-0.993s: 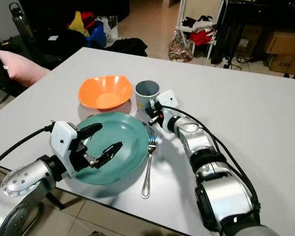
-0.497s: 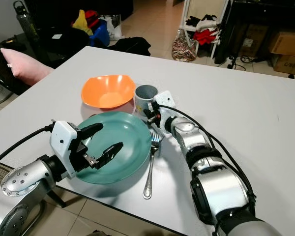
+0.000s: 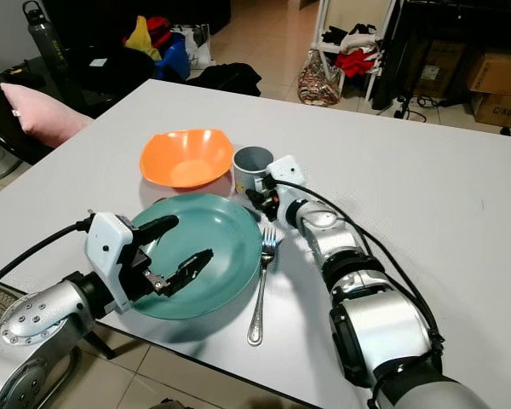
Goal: Setting the table
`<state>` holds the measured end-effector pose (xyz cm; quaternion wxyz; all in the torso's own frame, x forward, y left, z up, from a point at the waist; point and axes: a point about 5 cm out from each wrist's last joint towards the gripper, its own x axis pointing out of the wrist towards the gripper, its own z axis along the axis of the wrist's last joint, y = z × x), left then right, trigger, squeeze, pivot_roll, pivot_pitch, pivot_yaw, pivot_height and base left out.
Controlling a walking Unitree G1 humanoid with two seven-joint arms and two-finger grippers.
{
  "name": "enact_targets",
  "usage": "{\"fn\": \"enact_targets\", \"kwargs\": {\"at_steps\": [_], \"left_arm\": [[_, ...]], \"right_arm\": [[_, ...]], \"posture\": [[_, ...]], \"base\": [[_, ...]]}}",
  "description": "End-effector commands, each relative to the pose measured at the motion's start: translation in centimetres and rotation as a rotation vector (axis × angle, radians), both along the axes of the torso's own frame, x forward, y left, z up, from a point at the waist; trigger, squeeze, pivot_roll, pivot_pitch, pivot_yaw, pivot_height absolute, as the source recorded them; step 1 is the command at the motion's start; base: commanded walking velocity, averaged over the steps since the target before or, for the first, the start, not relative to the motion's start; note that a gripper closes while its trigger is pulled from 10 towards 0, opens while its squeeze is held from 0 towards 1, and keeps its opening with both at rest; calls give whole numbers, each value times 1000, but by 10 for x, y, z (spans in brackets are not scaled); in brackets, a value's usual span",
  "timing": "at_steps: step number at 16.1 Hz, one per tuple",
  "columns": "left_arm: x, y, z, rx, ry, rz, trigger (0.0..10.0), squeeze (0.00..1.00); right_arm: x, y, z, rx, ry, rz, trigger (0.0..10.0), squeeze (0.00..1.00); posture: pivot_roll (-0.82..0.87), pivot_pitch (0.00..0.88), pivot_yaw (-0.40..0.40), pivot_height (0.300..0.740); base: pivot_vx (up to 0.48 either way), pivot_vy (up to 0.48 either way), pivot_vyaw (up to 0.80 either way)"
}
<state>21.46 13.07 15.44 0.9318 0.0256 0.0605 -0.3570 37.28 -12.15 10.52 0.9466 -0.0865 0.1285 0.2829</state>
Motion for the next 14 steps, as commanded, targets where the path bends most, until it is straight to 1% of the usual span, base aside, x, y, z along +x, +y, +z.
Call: {"fn": "enact_targets", "kwargs": {"at_steps": [1, 2, 4, 6, 8, 9, 10, 11, 12, 13, 14], "left_arm": [[-3, 0, 4, -21, -11, 3, 10000, 0], [-5, 0, 4, -30, -16, 0, 10000, 0], [-9, 0, 1, -51, 7, 10, 10000, 0], [-13, 1, -2, -56, 32, 20, 10000, 0], [-17, 5, -6, -54, 46, 48, 10000, 0], [-21, 7, -6, -59, 41, 86, 10000, 0], [-20, 11, -5, -40, 3, 154, 10000, 0], [-15, 23, -5, -21, -22, 345, 10000, 0], [-12, 33, -3, -11, -66, 503, 10000, 0], [-12, 34, -2, -26, -77, 546, 10000, 0], [-9, 35, 2, -28, -96, 602, 10000, 0]], "right_arm": [[0, -8, 3, 35, -23, -13, 10000, 1000], [0, -14, 5, 69, -40, -11, 10000, 1000], [-9, -23, 3, 109, -65, 31, 10000, 1000], [-20, -30, 3, 160, -89, 36, 10000, 1000], [-40, -31, 15, 233, -140, 33, 10000, 1000], [-53, -31, 23, 264, -162, 34, 10000, 1000], [-62, -31, 30, 277, -181, 27, 10000, 1000], [-77, -30, 40, 307, -211, 3, 10000, 1000], [-91, -29, 46, 325, -227, -32, 10000, 1000], [-96, -27, 47, 330, -231, -43, 10000, 1000], [-110, -20, 49, 338, -214, -79, 10000, 659]], "posture": [[-50, 0, 54, 740], [-53, 0, 55, 740], [-62, 0, 58, 740], [-69, 0, 59, 740], [-85, 0, 64, 740], [-91, 0, 64, 740], [-94, 0, 64, 740], [-99, 0, 60, 740], [-105, 0, 59, 740], [-108, 0, 57, 740], [-108, 0, 44, 740]], "base": [[0, 0, 0], [0, 0, 0], [0, 0, 0], [0, 0, 0], [0, 0, 0], [0, 0, 0], [0, 0, 0], [0, 0, 0], [0, 0, 0], [0, 0, 0], [0, 0, 0]]}}
